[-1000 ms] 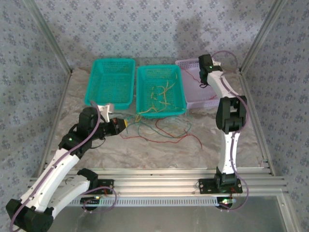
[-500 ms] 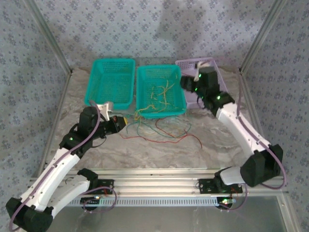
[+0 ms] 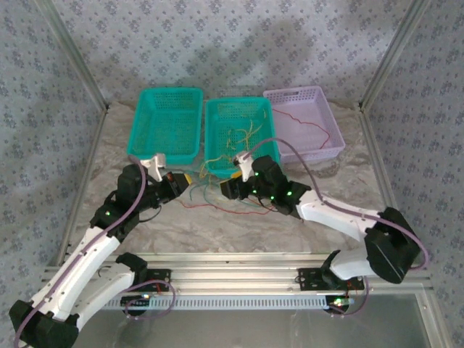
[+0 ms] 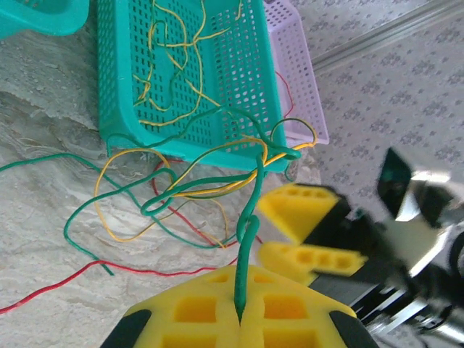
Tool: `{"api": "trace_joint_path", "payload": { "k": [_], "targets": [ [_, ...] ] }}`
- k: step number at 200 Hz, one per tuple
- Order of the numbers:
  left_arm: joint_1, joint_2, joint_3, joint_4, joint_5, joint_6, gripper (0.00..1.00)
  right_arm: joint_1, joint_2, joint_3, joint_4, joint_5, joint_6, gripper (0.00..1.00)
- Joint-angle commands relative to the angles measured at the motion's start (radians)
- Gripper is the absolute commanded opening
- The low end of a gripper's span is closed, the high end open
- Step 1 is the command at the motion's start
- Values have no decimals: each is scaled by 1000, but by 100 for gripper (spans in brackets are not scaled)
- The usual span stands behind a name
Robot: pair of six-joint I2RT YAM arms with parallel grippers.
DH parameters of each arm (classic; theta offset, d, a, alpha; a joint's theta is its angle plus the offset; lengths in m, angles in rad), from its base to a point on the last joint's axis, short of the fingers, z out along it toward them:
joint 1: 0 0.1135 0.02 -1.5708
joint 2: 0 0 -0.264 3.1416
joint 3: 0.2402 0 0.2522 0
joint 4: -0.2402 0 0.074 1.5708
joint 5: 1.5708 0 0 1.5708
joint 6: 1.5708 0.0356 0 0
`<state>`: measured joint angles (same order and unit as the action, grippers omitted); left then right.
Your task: Untangle the cables
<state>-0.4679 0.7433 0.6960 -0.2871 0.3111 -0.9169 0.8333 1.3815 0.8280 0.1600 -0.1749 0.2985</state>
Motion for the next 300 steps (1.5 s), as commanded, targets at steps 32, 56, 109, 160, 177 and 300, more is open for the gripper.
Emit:
{"api": "trace_joint_path", "payload": {
  "k": [32, 56, 109, 160, 177, 300],
  "targets": [
    [-13, -36, 0, 82, 44, -69, 0, 59, 158, -18, 257, 44, 29, 56],
    [-13, -58, 0, 59, 34, -67, 0, 56, 212, -11, 342, 73, 28, 57],
    [-14, -97, 48, -51, 13, -22, 0, 59, 310, 26, 340, 155, -86, 55],
    [-13, -108, 90, -106, -4, 10, 0, 72, 350, 28, 340, 162, -114, 53],
    [-14, -107, 99, -103, -6, 11, 0, 84, 383, 40, 343, 150, -102, 51],
    [-12, -124, 109, -123, -23, 20, 0, 61, 425, 31, 339, 215, -59, 5]
  ]
}}
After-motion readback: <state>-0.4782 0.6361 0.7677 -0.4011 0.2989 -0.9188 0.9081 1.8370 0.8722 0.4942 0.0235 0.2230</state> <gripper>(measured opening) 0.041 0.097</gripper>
